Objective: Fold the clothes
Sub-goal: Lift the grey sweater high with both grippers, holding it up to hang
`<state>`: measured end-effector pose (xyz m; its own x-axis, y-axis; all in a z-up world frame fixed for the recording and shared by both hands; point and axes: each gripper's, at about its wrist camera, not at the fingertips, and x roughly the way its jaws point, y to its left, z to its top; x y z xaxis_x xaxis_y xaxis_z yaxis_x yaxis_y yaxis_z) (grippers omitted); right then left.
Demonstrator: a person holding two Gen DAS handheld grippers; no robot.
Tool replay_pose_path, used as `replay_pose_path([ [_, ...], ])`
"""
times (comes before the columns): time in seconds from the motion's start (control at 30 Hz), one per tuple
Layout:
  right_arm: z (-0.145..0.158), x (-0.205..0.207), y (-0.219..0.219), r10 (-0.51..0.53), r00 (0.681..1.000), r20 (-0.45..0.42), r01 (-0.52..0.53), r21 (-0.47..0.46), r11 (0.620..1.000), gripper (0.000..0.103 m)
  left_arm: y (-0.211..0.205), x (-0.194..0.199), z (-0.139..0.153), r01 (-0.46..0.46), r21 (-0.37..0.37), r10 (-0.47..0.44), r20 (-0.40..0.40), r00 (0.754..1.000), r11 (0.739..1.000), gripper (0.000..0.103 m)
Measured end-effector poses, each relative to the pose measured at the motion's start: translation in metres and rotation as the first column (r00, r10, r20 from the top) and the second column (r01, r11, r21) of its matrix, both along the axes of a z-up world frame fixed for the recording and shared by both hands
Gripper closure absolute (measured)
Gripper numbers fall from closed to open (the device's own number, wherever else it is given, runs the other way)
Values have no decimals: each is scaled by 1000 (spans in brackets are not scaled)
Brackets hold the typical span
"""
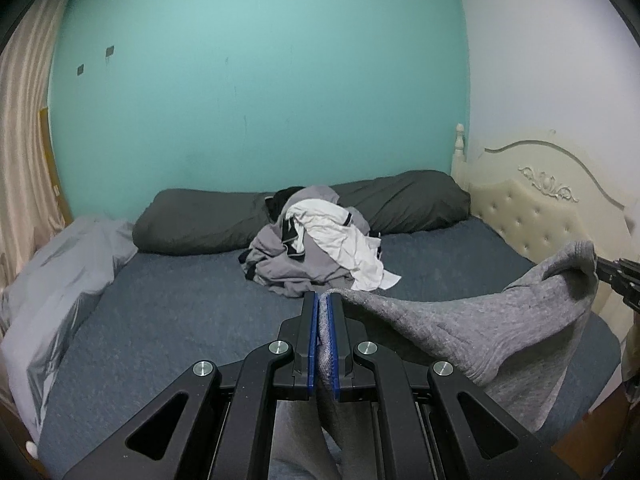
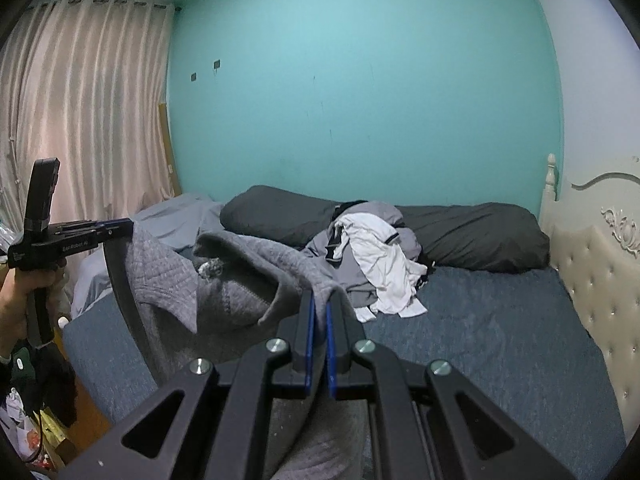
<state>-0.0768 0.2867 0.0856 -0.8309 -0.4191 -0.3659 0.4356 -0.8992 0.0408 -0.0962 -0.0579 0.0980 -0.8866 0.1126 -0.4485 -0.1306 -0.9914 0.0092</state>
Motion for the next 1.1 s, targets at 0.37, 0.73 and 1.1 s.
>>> replay_pose_path([
  [0.37,-37,-46,4,-18,998,61,18,-5,1000,98,3,-46,-30,2,4,-2,53,999,1000,98],
  [0.73,-87,-133,3,-30,990,137,31,0,1000,98,-3,-135,-89,-5,5,4,131,991,1000,98],
  [1.1,-189,-263,-2,-57,957,286,56,11,998,98,-14,-270,-200,-35,37,22,302,953,999,98],
])
